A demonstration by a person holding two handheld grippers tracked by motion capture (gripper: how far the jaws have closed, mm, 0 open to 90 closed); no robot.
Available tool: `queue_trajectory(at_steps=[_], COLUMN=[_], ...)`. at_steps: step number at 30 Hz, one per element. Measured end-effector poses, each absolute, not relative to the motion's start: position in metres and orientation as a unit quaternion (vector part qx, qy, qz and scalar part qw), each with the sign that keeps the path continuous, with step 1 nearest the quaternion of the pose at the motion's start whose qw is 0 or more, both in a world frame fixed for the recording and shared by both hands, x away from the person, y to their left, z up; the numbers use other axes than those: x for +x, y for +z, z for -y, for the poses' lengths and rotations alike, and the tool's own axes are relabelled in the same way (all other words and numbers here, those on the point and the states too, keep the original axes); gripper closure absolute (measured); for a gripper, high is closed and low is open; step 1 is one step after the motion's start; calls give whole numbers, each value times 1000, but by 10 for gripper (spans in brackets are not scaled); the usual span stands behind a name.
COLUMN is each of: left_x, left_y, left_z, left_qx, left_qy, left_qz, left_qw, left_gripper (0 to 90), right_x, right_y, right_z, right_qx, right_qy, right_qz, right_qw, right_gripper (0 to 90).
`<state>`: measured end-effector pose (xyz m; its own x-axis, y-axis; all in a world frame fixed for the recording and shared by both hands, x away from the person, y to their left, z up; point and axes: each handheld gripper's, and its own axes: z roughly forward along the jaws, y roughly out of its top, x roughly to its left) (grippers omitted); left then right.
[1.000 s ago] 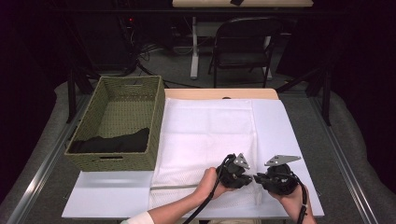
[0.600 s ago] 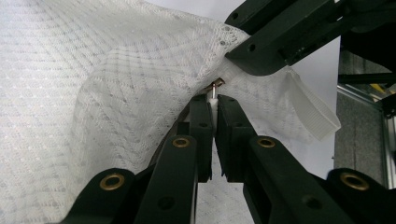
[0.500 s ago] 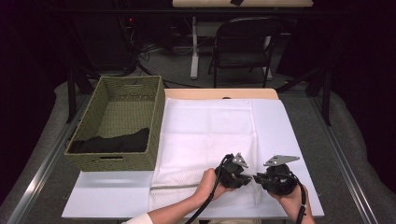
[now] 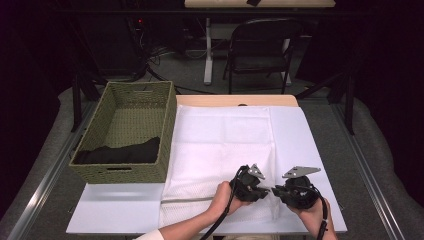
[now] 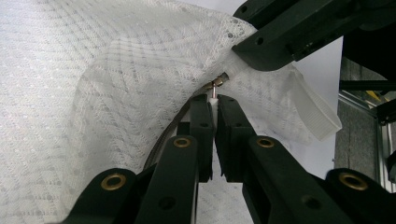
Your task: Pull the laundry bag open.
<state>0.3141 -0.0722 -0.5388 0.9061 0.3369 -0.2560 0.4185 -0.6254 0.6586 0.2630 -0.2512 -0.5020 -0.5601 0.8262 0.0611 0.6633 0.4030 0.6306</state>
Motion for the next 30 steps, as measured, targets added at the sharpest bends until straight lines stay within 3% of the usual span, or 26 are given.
queue_trajectory(at_steps=[30], left_x=[317], left_y=[-542], left_z=[58], left_qx=[903], left_qy=[-42], left_qz=[-223], left_qw=[364], left_gripper=[856], right_x=[263], right_y=[-502], right_z=[256], right_qx=[455], right_qy=[299], right_qz=[-827], right_qw=[140], right_gripper=[836])
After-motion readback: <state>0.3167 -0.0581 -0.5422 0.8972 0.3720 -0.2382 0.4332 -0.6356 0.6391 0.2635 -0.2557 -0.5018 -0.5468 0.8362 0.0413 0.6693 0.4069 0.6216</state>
